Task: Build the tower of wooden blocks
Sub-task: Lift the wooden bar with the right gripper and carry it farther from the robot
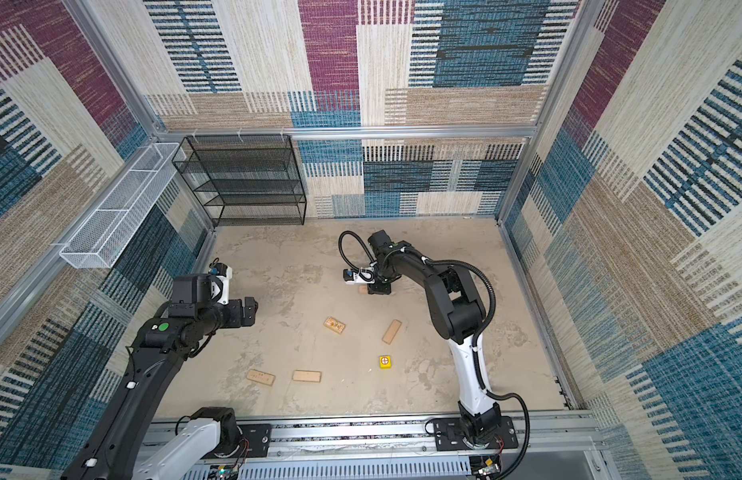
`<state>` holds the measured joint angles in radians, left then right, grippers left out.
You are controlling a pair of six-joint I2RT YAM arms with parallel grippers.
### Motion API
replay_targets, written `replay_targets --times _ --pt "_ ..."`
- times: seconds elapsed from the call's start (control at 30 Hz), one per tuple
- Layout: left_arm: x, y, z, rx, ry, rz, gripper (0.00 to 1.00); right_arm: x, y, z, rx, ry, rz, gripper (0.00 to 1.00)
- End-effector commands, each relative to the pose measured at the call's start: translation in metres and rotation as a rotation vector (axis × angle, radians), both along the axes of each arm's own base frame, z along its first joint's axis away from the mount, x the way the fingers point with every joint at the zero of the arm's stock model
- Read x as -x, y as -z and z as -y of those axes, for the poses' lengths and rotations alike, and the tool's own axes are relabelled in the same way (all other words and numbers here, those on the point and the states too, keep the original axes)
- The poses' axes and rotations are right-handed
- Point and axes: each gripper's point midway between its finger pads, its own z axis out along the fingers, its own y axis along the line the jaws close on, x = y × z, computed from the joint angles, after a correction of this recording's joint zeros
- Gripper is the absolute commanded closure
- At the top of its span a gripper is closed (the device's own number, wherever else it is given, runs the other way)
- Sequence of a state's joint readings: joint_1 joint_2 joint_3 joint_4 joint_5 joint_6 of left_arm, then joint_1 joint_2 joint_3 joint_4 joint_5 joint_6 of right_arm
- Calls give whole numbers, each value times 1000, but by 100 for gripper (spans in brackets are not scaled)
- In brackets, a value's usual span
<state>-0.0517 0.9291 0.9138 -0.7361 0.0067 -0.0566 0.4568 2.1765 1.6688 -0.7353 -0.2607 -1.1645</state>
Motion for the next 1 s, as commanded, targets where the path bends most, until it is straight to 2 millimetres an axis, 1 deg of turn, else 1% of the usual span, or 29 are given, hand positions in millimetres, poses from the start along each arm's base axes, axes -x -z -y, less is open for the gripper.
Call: replay_targets --times 0.0,0.03,0.13,0.27,0.4,0.6,0.8,0.97 --pt "-2 -4 2 12 5 16 1 -9 -1 -2 -12 29 30 61" --pt "-2 -4 2 12 5 16 1 -9 -2 -2 -14 32 32 56" --pt "-2 -5 2 11 4 21 1 -9 -3 -3 -23 38 36 49" --pt "-1 -6 2 12 5 23 1 -8 -5 -4 -33 32 32 48" --pt "-1 -6 2 11 4 25 1 -4 -9 -8 -62 17 22 53" --pt "-1 -6 1 8 0 27 1 -2 0 -5 -48 34 -3 61" --pt "-1 -5 0 7 -2 24 1 0 4 -6 -50 44 -21 68" --pt "-1 -5 1 9 0 24 1 -1 4 -4 -47 54 -18 69"
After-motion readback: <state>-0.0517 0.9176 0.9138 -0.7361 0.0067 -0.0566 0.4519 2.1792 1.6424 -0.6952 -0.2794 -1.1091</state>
